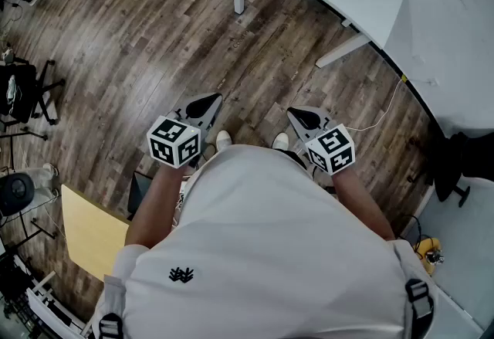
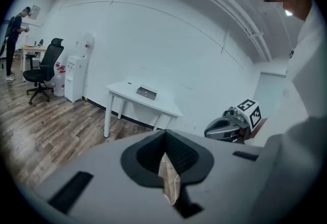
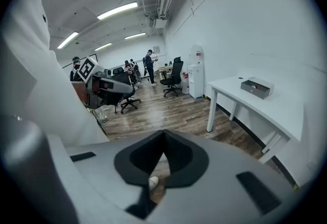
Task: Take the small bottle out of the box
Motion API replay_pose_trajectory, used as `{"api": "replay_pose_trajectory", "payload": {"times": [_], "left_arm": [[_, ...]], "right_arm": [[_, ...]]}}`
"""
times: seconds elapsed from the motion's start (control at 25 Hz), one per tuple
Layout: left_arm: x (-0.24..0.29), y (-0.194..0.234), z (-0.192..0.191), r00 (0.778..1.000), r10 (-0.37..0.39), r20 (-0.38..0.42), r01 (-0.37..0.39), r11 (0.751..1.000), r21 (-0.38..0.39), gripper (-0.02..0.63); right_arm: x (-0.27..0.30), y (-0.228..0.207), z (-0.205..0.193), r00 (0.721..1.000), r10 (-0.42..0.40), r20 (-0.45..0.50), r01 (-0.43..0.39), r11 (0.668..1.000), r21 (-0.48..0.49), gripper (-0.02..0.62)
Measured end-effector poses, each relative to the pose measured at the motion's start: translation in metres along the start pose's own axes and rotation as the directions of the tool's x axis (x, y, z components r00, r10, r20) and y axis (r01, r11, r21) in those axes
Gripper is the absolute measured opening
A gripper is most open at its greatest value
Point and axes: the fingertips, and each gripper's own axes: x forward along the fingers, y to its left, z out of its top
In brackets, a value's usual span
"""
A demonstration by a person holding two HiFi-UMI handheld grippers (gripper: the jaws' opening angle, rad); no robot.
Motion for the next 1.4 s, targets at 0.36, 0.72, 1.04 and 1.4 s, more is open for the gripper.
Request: {"api": "replay_pose_trajectory", "payload": {"times": [0.36, 0.72, 1.04, 1.4], "left_arm": [[-0.046, 0.045, -0.013, 0.998, -0.052, -0.029, 0.053, 0.998, 0.029, 0.006], [0.02, 0.061, 0.018, 0.993, -0.104, -0.056, 0.106, 0.994, 0.034, 0.006], [0.083, 0.088, 0.092, 0.984, -0.119, -0.129, 0.134, 0.984, 0.115, 0.006], [0.139, 0.124, 0.148, 0.989, -0.116, -0.097, 0.125, 0.987, 0.103, 0.006]], "right_arm": [[0.043, 0.053, 0.017, 0.998, -0.049, -0.043, 0.044, 0.994, -0.097, 0.006], [0.071, -0.005, 0.036, 0.998, -0.045, -0.047, 0.045, 0.999, -0.015, 0.008], [0.123, -0.077, 0.105, 0.999, 0.03, 0.019, -0.029, 1.0, -0.008, 0.049], [0.149, -0.149, 0.127, 0.999, 0.001, 0.045, -0.004, 0.998, 0.06, 0.038]]}}
